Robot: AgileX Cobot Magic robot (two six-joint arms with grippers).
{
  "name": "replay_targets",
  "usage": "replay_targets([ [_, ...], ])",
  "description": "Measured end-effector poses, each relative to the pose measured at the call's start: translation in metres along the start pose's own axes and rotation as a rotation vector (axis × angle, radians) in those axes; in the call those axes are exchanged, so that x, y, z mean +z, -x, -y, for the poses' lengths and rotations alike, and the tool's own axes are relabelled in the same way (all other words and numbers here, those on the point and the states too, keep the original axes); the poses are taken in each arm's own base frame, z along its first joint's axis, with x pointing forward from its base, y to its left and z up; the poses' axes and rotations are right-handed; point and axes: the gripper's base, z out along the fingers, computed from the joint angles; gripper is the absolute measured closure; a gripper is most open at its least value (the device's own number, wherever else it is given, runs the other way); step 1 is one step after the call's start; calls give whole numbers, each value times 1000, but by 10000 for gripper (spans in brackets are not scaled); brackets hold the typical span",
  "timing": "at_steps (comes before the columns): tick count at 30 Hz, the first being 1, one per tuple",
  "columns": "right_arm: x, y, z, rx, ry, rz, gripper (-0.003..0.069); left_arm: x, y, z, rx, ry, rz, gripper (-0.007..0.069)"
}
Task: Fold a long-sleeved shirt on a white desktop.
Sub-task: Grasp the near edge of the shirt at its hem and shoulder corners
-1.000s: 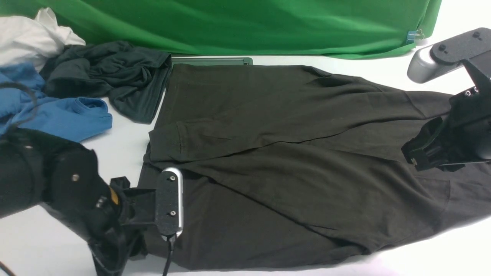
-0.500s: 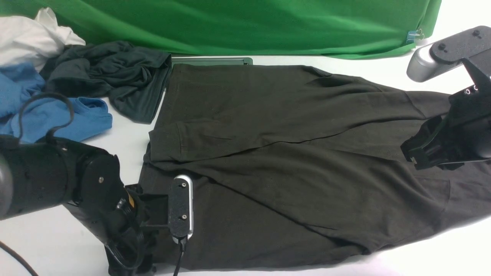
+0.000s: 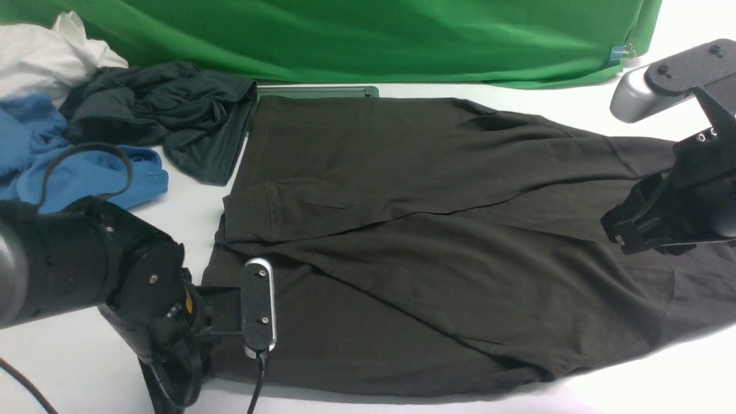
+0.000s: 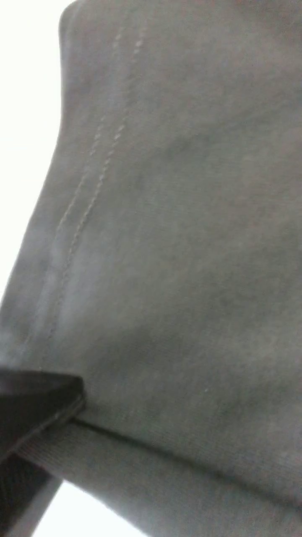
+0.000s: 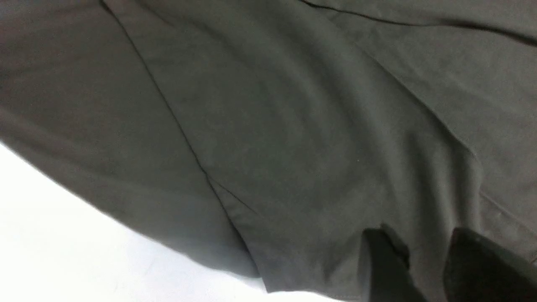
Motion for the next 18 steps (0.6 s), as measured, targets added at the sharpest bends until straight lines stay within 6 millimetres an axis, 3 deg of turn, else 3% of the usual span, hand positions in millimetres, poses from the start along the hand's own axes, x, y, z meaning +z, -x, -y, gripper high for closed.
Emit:
replay_targets([
  [2,8,-8,2,37,-12,-34,417,-24,-4,2,-11,71,41,599],
  [5,20,-23,8,107,-41,-86,417,-45,-8,7,-36,123,91,598],
  [8,39,-50,34,303,-126,-135,372,-73,-12,17,-100,167,193,598],
  [10,43,-58,46,378,-156,-143,334,-78,-12,21,-119,162,217,598],
  [11,50,-68,63,517,-201,-146,263,-83,-13,26,-140,140,237,598],
  [15,65,-81,91,694,-260,-164,134,-84,-14,30,-156,105,240,598],
  [18,84,-89,105,775,-274,-214,90,-85,-11,30,-172,110,268,598],
])
